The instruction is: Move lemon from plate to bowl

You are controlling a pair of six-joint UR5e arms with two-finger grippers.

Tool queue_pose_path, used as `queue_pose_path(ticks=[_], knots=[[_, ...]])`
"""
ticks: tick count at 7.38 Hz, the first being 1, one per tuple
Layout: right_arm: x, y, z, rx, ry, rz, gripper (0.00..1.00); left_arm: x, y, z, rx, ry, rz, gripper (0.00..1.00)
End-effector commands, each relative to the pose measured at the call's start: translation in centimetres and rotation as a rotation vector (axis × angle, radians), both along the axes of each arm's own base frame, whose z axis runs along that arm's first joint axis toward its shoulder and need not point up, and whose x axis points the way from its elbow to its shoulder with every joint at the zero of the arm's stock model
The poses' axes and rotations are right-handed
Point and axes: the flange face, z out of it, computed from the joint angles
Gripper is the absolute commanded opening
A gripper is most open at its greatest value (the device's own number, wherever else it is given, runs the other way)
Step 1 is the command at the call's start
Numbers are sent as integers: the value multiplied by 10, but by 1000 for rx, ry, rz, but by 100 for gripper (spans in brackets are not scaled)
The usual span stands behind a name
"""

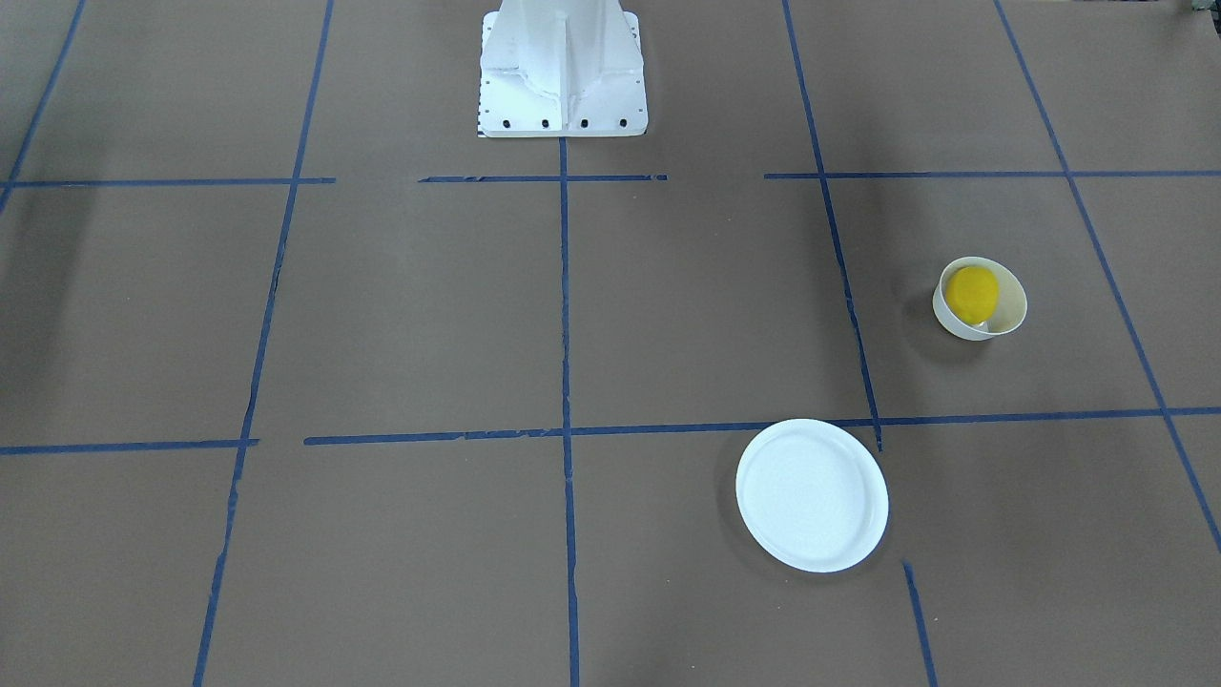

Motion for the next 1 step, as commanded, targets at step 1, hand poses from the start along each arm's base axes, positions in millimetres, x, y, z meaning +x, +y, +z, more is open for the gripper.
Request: queue_pose_path(ticks=[1], knots=[[0, 0, 0, 0, 0, 0, 100, 0, -2, -3, 4, 1, 0, 100]])
